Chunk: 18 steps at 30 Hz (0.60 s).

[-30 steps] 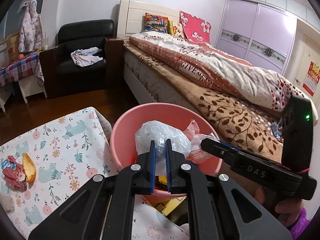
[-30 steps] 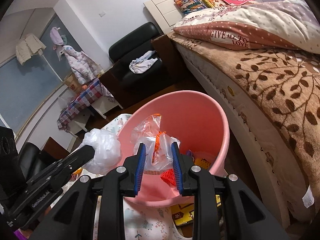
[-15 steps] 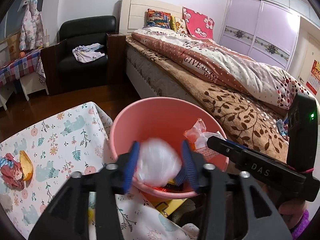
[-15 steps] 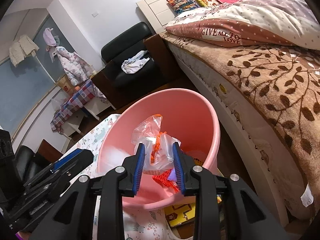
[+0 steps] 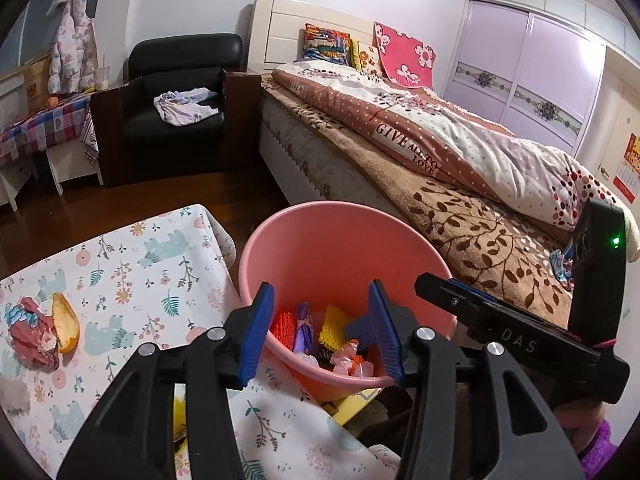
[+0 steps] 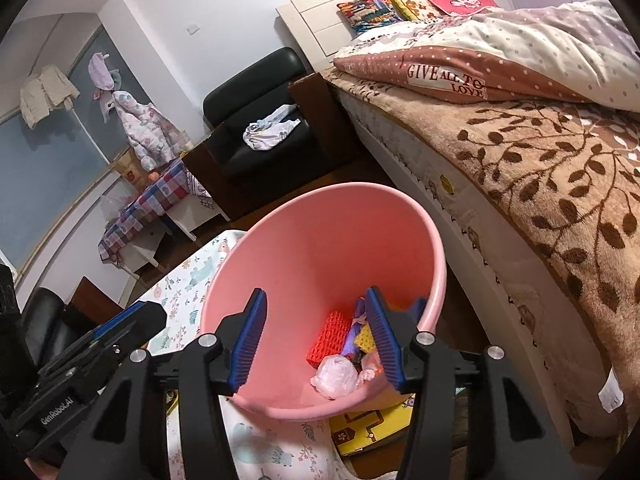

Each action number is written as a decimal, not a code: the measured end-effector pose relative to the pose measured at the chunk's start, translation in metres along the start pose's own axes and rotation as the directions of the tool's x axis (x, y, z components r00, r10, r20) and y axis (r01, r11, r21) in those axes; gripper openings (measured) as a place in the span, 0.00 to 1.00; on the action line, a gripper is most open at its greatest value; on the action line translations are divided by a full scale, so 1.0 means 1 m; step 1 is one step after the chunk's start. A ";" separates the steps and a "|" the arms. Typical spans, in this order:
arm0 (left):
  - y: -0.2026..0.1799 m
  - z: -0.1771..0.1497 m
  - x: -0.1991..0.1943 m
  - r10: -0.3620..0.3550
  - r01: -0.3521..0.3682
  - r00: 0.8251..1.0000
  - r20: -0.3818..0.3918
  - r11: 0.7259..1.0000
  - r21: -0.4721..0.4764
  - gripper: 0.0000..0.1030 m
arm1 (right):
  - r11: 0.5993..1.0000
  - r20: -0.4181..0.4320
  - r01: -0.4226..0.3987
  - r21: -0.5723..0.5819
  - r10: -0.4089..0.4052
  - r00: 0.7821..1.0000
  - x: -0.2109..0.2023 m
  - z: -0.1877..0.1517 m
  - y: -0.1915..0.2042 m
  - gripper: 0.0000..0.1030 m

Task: Collect trash
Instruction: 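Open both grippers to drop the plastic bags into the bucket, then move both tools back over the bubble wrap and red wrapper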

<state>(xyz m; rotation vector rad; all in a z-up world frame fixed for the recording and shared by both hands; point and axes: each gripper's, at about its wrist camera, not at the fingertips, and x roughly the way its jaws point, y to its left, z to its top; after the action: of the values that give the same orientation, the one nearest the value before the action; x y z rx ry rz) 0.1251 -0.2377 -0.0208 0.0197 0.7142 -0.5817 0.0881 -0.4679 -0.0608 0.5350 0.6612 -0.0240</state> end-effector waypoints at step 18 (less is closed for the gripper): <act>0.032 -0.012 -0.072 0.024 -0.018 0.996 0.085 0.998 -0.068 0.48 | 0.996 0.023 -0.033 -0.085 0.035 0.999 -0.028 -0.008 0.047 0.55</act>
<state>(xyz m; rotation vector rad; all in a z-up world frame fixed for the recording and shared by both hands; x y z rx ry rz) 0.0903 -0.1719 0.0090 -0.0602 0.6486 -0.5349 0.0705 -0.4274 -0.0272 0.4639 0.6266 0.0297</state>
